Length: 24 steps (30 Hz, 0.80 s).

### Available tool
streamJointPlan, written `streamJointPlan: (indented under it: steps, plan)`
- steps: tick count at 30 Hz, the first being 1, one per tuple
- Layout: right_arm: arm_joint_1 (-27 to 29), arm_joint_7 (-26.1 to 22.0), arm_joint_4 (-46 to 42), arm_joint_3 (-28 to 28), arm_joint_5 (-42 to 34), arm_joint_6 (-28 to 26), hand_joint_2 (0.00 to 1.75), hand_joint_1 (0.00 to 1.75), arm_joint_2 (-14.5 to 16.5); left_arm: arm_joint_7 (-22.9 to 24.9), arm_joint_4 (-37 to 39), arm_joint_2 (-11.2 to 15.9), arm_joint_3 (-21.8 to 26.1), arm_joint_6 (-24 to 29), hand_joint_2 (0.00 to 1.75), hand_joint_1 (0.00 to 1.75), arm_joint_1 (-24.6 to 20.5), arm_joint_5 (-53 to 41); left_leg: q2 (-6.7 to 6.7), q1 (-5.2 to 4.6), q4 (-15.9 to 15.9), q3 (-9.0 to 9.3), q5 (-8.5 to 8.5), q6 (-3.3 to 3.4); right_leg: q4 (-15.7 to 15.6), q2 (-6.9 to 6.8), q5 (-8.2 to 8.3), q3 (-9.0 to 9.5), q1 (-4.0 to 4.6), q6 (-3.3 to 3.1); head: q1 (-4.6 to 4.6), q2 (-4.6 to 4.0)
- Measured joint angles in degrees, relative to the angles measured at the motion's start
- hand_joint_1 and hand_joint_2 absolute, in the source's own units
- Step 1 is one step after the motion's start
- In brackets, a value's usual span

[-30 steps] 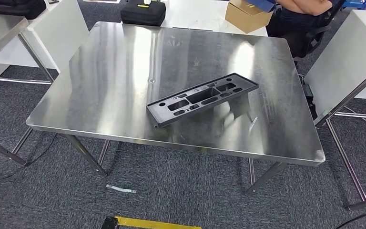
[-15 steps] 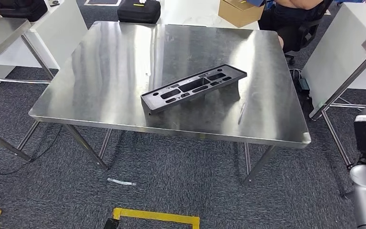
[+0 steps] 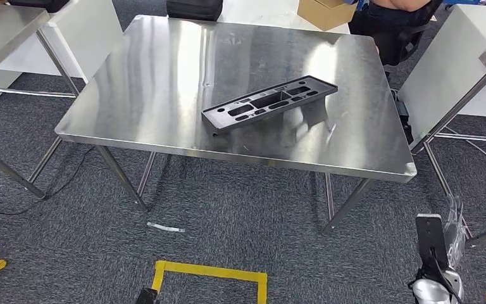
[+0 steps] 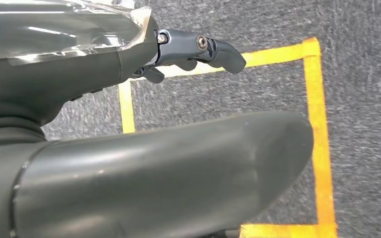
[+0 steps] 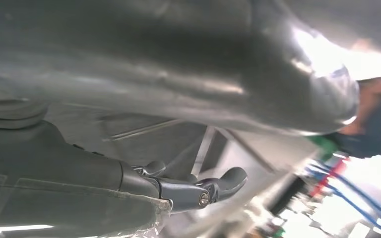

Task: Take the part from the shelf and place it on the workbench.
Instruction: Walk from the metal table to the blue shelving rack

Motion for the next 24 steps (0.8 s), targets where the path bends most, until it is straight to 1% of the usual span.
streamJointPlan:
  steps: [1,2,3,4,5,6,7,8,9,10,11,12,13,14,15,16,17,18,19,20,21,22,23,24]
  plan:
    - [0.11,1.56,1.50,0.00,1.75,0.24,0.00,0.00,0.58,0.22,0.00,0.01,-0.06,-0.04,0.00,0.00,0.00,-0.15,0.14,-0.13,0.02,-0.74,0.54,0.19,3.98,0.02,-2.15,-1.15,0.05,-0.23,0.11,0.00]
    - [0.22,2.99,3.49,0.08,3.90,0.23,0.00,0.00,1.28,0.52,0.00,-0.01,-0.14,-0.08,0.00,0.00,0.00,-0.36,0.23,-0.27,0.04,-1.48,1.08,0.25,7.28,0.03,-3.50,-1.80,0.14,-0.23,0.11,0.00]
    - [0.29,4.37,6.18,0.31,6.56,0.08,0.00,0.00,2.08,0.92,0.00,-0.02,-0.24,-0.13,0.00,0.00,-0.04,-0.60,0.30,-0.39,0.07,-2.18,1.61,0.29,8.96,0.04,-3.80,-1.65,0.24,0.01,0.13,0.00]
    - [0.31,5.55,9.21,0.71,9.24,-0.08,0.00,0.00,2.86,1.38,0.00,-0.04,-0.34,-0.19,0.00,0.00,-0.11,-0.89,0.34,-0.46,0.12,-2.81,2.09,0.29,8.55,0.04,-3.12,-0.44,0.34,0.37,0.15,0.00]
    - [0.26,6.76,12.67,1.23,11.70,-0.04,0.00,0.00,3.68,1.89,-0.01,-0.07,-0.49,-0.26,0.00,0.00,-0.26,-1.26,0.35,-0.50,0.16,-3.36,2.53,0.23,6.03,0.03,-1.86,1.83,0.49,0.69,0.14,0.00]
    - [0.21,7.85,16.09,1.75,13.47,0.15,0.00,0.00,4.48,2.39,-0.03,-0.15,-0.70,-0.34,0.00,0.00,-0.48,-1.62,0.33,-0.51,0.20,-3.80,2.98,0.13,1.85,0.02,-0.78,4.91,0.71,0.72,0.16,0.00]
    - [0.17,8.62,19.27,2.16,14.43,0.36,0.00,0.00,5.24,2.82,-0.08,-0.27,-0.97,-0.41,0.00,0.00,-0.74,-1.94,0.29,-0.58,0.23,-4.17,3.42,-0.06,-2.80,-0.02,-0.34,8.11,1.04,0.42,0.16,0.00]
    - [0.13,9.08,22.13,2.46,14.87,0.48,0.00,0.00,5.95,3.18,-0.13,-0.41,-1.25,-0.44,0.00,0.00,-0.99,-2.21,0.27,-0.63,0.17,-4.42,3.92,-0.32,-6.54,-0.04,-0.31,10.52,1.36,-0.04,0.12,0.00]
    - [0.10,9.25,24.47,2.69,14.99,0.44,0.00,0.00,6.55,3.39,-0.17,-0.52,-1.48,-0.45,0.00,0.00,-1.17,-2.38,0.29,-0.65,0.09,-4.57,4.41,-0.61,-8.97,-0.03,-0.56,11.80,1.65,-0.55,0.13,0.00]
    - [0.06,9.29,26.45,2.86,15.06,0.41,0.00,0.00,6.99,3.52,-0.20,-0.60,-1.63,-0.45,0.00,0.00,-1.27,-2.48,0.37,-0.64,-0.08,-4.68,4.92,-0.94,-9.90,0.00,-0.64,12.06,1.92,-0.93,0.10,0.00]
    - [0.03,9.32,28.15,3.02,15.08,0.43,0.00,0.00,7.39,3.62,-0.20,-0.61,-1.73,-0.45,0.00,0.00,-1.28,-2.53,0.45,-0.62,-0.31,-4.76,5.47,-1.27,-10.10,0.04,-0.21,11.61,1.93,-1.22,0.13,0.00]
    - [-0.04,9.43,29.60,3.12,15.11,0.57,0.00,0.00,7.73,3.66,-0.19,-0.60,-1.79,-0.45,0.00,0.00,-1.27,-2.55,0.42,-0.54,-0.25,-5.02,5.41,-1.60,-10.32,0.05,0.36,11.28,1.63,-1.53,0.18,0.00]
    - [-0.15,9.71,30.82,3.19,15.22,0.90,0.00,0.00,8.02,3.69,-0.19,-0.58,-1.84,-0.45,0.00,0.00,-1.26,-2.56,0.34,-0.46,0.40,-5.47,4.43,-1.94,-10.49,0.07,0.99,10.98,1.31,-1.95,0.13,0.00]
    - [-0.29,10.41,32.05,3.32,15.59,1.60,0.00,0.00,8.37,3.77,-0.19,-0.53,-1.89,-0.44,0.00,0.00,-1.26,-2.61,0.21,-0.34,2.26,-6.18,2.31,-2.30,-10.64,0.05,1.63,10.58,0.92,-2.38,0.05,0.00]
    - [-0.44,11.58,33.26,3.57,16.22,2.63,0.00,0.00,8.74,3.85,-0.19,-0.49,-1.93,-0.42,0.00,0.00,-1.28,-2.70,0.07,-0.09,5.43,-7.14,-0.70,-2.66,-10.60,0.01,2.15,10.18,0.66,-2.70,-0.06,0.00]
    - [-0.48,13.23,34.59,3.98,17.06,3.95,0.00,0.00,9.14,4.01,-0.19,-0.45,-2.00,-0.39,0.00,0.00,-1.29,-2.85,0.00,0.14,9.41,-8.12,-3.64,-3.02,-10.46,-0.02,2.57,9.59,0.66,-2.88,-0.15,0.00]
    - [-0.39,15.18,35.96,4.47,17.96,5.33,0.00,0.00,9.56,4.21,-0.20,-0.43,-2.09,-0.36,0.00,0.00,-1.30,-2.99,-0.03,0.42,13.39,-8.91,-5.76,-3.37,-10.26,-0.11,2.93,8.98,0.65,-2.88,-0.21,0.00]
    - [-0.15,17.23,37.28,5.02,18.65,6.49,0.00,0.00,10.02,4.42,-0.20,-0.42,-2.18,-0.31,0.00,0.00,-1.30,-3.11,-0.04,0.74,16.08,-9.11,-6.56,-3.71,-9.99,-0.21,3.26,8.34,0.61,-2.68,-0.21,0.00]
    - [0.22,19.01,38.35,5.43,18.96,7.40,0.00,0.00,10.44,4.62,-0.20,-0.42,-2.30,-0.25,0.00,0.00,-1.29,-3.19,-0.03,1.10,16.82,-8.41,-6.15,-4.05,-9.65,-0.29,3.53,7.65,0.50,-2.39,-0.21,0.00]
    - [0.63,20.53,39.32,5.67,18.75,8.11,0.00,0.00,10.99,4.78,-0.21,-0.42,-2.42,-0.15,0.00,0.00,-1.30,-3.23,-0.02,1.50,15.34,-6.63,-4.92,-4.42,-9.23,-0.33,3.76,6.93,0.30,-2.10,-0.21,0.00]
    - [1.01,21.73,40.25,5.81,18.20,8.65,0.00,0.00,11.55,4.92,-0.26,-0.44,-2.54,-0.05,0.00,0.00,-1.33,-3.30,-0.04,1.94,12.02,-3.94,-3.57,-4.88,-8.70,-0.32,3.95,6.24,0.10,-1.79,-0.26,0.00]
    - [1.36,22.45,41.02,5.82,17.42,9.06,0.00,0.00,12.00,5.07,-0.34,-0.54,-2.67,0.02,0.00,0.00,-1.43,-3.47,-0.22,2.17,8.23,-1.14,-3.02,-5.47,-8.13,-0.28,4.10,5.47,0.08,-1.53,-0.35,0.00]
    - [1.64,22.94,41.79,5.78,16.61,9.32,0.00,0.00,12.54,5.25,-0.43,-0.64,-2.78,0.07,0.00,0.00,-1.60,-3.70,-0.53,2.27,5.02,0.94,-2.92,-5.81,-7.48,-0.24,4.25,4.78,0.09,-1.27,-0.41,0.00]
    - [1.89,23.12,42.40,5.70,16.03,9.30,0.00,0.00,12.95,5.51,-0.51,-0.77,-2.90,0.06,0.00,0.00,-1.76,-3.99,-0.78,2.24,3.01,2.05,-3.27,-6.00,-6.99,-0.16,4.46,4.21,0.20,-0.94,-0.46,0.00]
